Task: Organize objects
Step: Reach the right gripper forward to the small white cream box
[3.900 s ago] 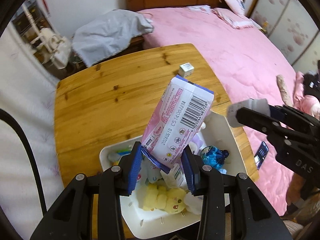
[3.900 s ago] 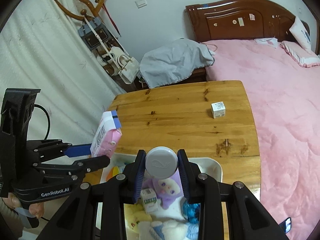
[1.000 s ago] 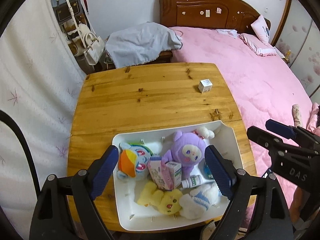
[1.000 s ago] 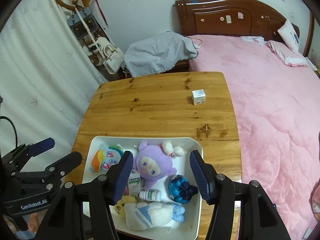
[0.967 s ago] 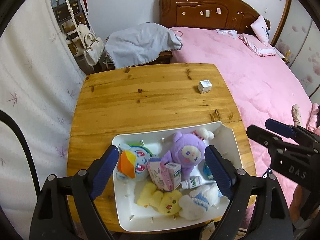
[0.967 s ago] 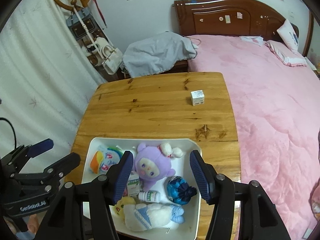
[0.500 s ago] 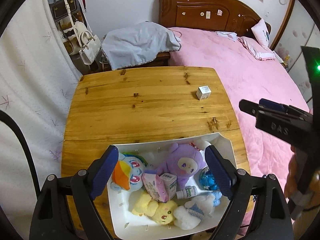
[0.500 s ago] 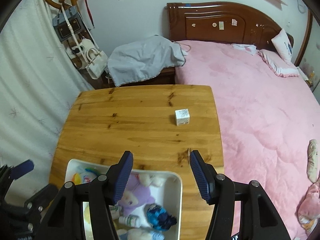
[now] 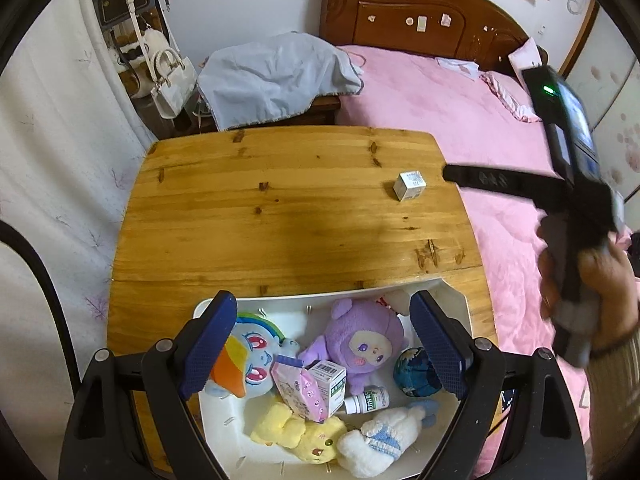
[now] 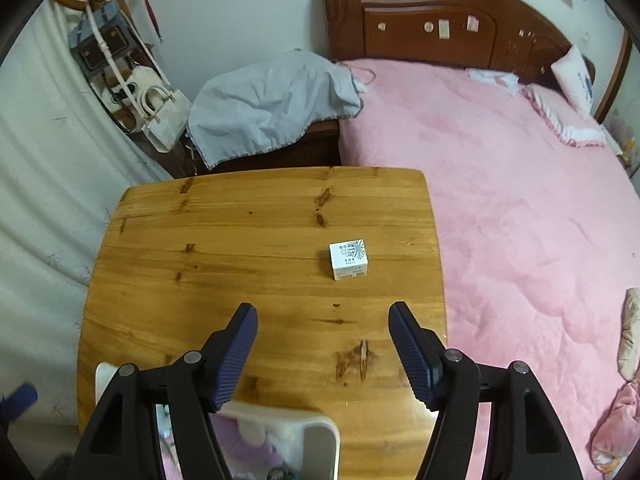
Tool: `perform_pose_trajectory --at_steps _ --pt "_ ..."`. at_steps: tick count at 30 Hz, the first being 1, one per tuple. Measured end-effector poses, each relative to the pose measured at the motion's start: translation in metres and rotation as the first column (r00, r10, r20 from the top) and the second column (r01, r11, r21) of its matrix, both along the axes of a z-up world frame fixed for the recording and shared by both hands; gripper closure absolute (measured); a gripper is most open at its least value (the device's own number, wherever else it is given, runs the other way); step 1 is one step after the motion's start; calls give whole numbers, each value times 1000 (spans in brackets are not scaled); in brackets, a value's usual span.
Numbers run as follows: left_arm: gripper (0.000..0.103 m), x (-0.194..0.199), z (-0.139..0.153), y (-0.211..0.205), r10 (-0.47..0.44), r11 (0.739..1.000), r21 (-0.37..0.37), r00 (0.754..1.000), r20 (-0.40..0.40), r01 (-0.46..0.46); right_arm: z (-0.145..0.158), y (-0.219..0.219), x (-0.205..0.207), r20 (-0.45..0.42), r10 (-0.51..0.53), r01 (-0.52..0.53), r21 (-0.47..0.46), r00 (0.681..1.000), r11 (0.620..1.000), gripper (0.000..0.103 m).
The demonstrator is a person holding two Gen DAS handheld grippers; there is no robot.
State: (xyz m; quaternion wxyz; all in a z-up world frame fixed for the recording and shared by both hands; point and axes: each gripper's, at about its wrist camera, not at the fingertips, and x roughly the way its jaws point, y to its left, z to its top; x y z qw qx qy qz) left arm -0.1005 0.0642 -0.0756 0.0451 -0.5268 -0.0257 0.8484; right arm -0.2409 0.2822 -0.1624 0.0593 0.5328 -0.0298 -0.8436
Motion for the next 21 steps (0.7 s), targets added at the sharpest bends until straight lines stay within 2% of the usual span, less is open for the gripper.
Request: perform_pose_trajectory --at_steps 4,8,11,15,21 --pt "13 -4 -8 -1 -6 1000 0 1000 20 6 -23 5 -30 38 -6 8 -36 999 999 34" --pt "13 -8 -18 -6 -3 1000 5 999 45 3 -50 5 -57 57 -15 14 22 998 1000 34" --pt "13 -9 -22 -11 4 1000 8 998 57 -4 -76 5 -75 103 -16 10 54 995 998 34" --pt "13 -10 -29 -19 19 1000 10 997 74 -20 -103 6 -89 145 -23 14 66 989 998 34" --pt "13 -13 -37 -27 34 999 17 994 102 -36 -126 2 -98 172 -32 20 71 985 997 34"
